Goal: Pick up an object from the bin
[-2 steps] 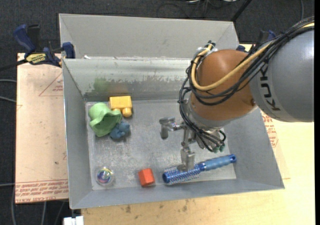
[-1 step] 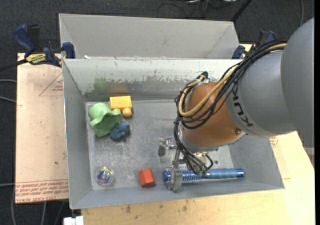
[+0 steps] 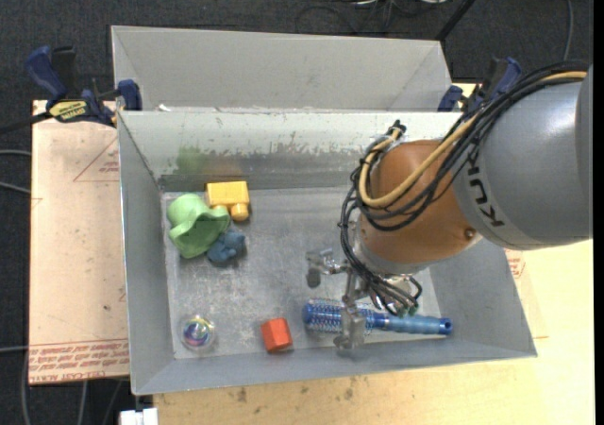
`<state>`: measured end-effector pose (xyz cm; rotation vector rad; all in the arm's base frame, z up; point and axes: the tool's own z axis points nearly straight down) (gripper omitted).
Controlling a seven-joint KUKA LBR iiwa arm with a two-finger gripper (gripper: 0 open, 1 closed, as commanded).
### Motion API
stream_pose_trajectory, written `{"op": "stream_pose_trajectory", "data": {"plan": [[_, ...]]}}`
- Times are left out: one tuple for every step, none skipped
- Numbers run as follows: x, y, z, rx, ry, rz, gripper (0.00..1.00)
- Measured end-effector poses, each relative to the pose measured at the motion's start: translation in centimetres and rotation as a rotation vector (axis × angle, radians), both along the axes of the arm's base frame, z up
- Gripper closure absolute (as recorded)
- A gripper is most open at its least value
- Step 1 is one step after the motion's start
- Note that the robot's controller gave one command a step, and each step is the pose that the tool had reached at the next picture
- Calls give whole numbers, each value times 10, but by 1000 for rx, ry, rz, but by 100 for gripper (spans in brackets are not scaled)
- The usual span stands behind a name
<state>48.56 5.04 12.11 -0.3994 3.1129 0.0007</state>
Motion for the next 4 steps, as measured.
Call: {"op": "stream_pose_trajectory", "data": {"plan": [[14, -1, -48, 0, 3, 163, 0], [13, 0, -48, 1, 4, 163, 100], [2, 28, 74, 2, -6, 153, 100], [10, 43, 122, 1, -5, 175, 100]]}}
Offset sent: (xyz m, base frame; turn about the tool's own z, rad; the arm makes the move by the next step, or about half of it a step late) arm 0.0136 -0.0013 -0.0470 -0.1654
